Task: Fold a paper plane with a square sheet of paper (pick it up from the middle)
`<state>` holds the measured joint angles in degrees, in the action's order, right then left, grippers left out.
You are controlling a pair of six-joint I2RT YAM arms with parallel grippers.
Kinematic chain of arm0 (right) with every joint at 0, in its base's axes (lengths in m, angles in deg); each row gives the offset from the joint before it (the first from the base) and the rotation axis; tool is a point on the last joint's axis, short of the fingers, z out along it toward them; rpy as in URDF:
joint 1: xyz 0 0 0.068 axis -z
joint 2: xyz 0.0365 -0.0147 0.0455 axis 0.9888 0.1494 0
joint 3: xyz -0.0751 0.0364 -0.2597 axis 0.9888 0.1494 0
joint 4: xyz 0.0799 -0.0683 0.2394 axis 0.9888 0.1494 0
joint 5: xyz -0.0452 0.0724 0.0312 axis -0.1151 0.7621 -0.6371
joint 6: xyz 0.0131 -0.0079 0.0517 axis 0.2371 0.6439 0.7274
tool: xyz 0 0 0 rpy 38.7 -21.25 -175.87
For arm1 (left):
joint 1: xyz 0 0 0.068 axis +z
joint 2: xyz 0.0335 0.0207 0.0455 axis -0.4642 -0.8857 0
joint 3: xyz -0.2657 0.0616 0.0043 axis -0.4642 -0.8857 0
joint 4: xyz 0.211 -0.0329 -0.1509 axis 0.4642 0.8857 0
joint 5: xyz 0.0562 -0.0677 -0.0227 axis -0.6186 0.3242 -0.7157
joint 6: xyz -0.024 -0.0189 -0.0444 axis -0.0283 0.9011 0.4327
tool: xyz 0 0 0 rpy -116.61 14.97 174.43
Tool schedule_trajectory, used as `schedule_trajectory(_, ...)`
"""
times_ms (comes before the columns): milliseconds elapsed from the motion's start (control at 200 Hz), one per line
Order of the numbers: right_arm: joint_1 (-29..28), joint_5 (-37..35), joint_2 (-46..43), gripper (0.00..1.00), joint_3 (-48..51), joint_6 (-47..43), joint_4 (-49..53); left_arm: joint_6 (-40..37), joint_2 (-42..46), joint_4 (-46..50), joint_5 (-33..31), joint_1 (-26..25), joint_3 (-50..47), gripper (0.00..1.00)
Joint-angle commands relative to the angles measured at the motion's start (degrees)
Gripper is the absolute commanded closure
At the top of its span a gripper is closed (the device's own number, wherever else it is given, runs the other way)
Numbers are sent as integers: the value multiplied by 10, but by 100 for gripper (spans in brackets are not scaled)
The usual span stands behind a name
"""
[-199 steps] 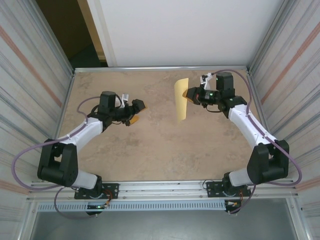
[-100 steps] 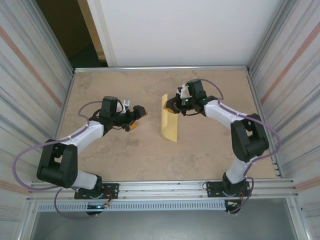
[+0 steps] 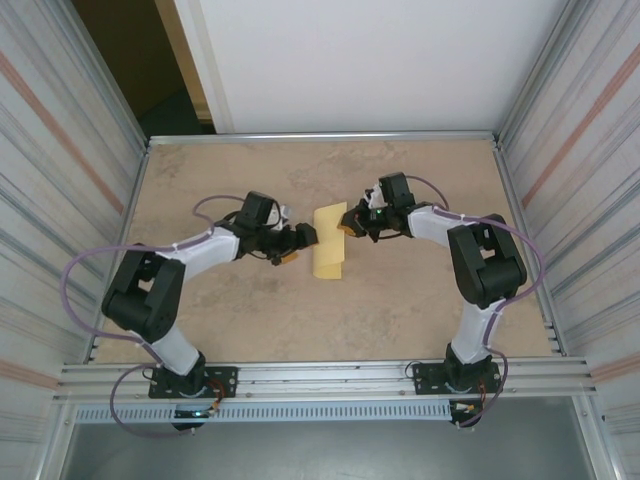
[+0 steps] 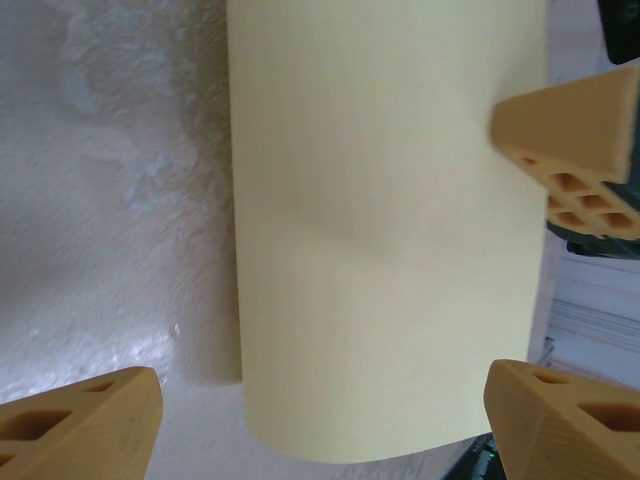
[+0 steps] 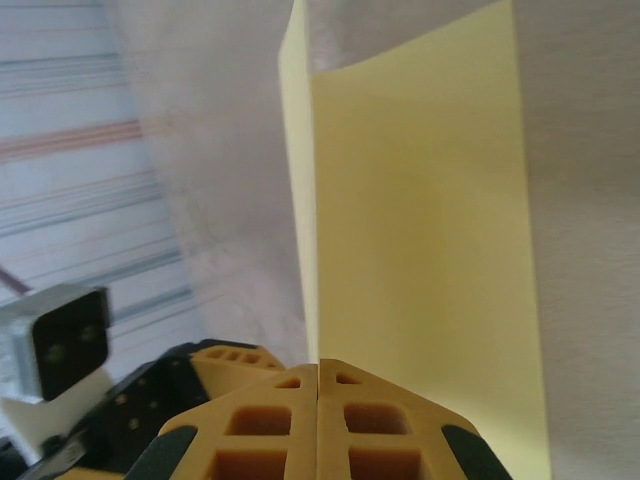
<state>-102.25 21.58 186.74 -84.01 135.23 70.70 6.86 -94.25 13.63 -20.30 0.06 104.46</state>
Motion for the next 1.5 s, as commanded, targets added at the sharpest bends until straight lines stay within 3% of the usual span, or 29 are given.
schedule_trajectory(0,-2,-12,28,100,2,-38,6,-35,-11,42,-34,-12,31,16)
schedule_trajectory(436,-16,-8,75,100,-35,-68,-5,-73,-84,88,-86,-29,106,27)
schedule_trajectory(812,-13,10,87,100,-33,-76,-37,-75,-152,117,-120,-32,177,44)
schedule_trajectory(1143,-12,19,95,99,-33,-75,-44,-83,-187,150,-132,-32,212,49)
schedule_trajectory(1248,-13,20,96,95,-34,-76,-41,-83,-196,164,-140,-32,218,53)
schedule_trajectory(1498,7,-4,47,71,-21,-74,0,-104,-223,189,-160,-34,223,58)
